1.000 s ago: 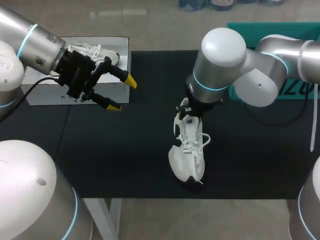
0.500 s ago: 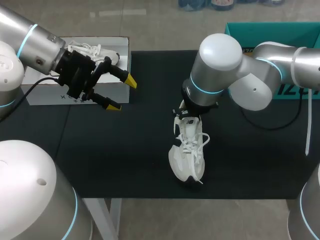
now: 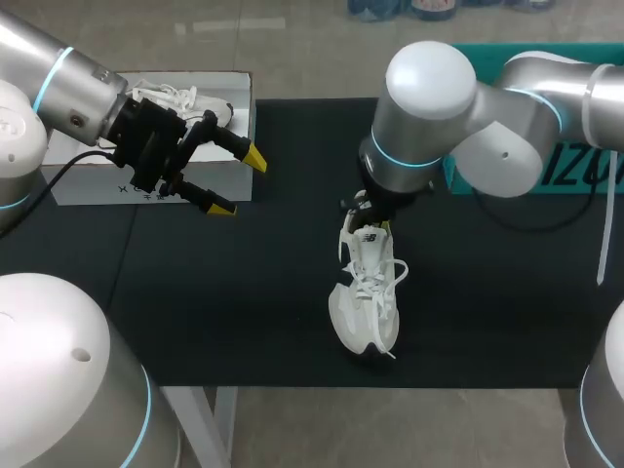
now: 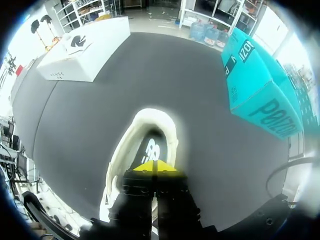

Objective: Take the shoe out of the shoebox, open the shoe tongue, remove and reinsert the insole, then place the shoe into the shoebox

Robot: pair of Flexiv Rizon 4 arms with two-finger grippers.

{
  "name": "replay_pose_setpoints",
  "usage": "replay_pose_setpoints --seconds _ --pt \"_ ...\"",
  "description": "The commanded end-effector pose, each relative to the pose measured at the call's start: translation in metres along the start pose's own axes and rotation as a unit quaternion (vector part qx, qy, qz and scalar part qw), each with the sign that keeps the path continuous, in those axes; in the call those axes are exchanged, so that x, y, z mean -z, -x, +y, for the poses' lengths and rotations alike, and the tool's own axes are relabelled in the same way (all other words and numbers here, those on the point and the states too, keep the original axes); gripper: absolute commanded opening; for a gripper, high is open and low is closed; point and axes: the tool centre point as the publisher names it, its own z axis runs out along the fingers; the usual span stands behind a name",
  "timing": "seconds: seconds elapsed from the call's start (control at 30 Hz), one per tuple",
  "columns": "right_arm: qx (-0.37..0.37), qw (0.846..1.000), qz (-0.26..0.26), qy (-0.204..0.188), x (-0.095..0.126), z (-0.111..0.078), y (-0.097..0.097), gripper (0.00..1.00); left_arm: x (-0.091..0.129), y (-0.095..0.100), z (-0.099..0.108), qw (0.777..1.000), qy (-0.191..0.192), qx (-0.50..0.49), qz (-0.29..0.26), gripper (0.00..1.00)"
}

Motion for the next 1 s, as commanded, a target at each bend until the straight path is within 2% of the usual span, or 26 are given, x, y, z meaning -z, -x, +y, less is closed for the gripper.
replay_pose_setpoints --seconds 0.03,0.27,0.53,0.7,1.0 --pt "0.001 1.0 0.01 -0.008 -0.019 -0.004 -0.005 0.0 0.0 0.0 0.0 1.0 0.0 0.0 0.002 1.0" --pt "0.009 0.999 0.02 -0.035 -0.048 -0.014 -0.014 0.0 0.0 0.0 0.0 1.0 0.0 0.0 0.002 1.0" --pt "0.013 0.998 0.025 -0.052 -0.062 -0.023 -0.016 0.0 0.0 0.0 0.0 1.0 0.0 0.0 0.002 1.0" --pt "0.014 0.998 0.025 -0.053 -0.051 -0.022 -0.014 0.0 0.0 0.0 0.0 1.0 0.0 0.0 0.002 1.0" --pt "0.013 0.999 0.018 -0.044 -0.019 -0.007 -0.001 0.0 0.0 0.0 0.0 1.0 0.0 0.0 0.002 1.0"
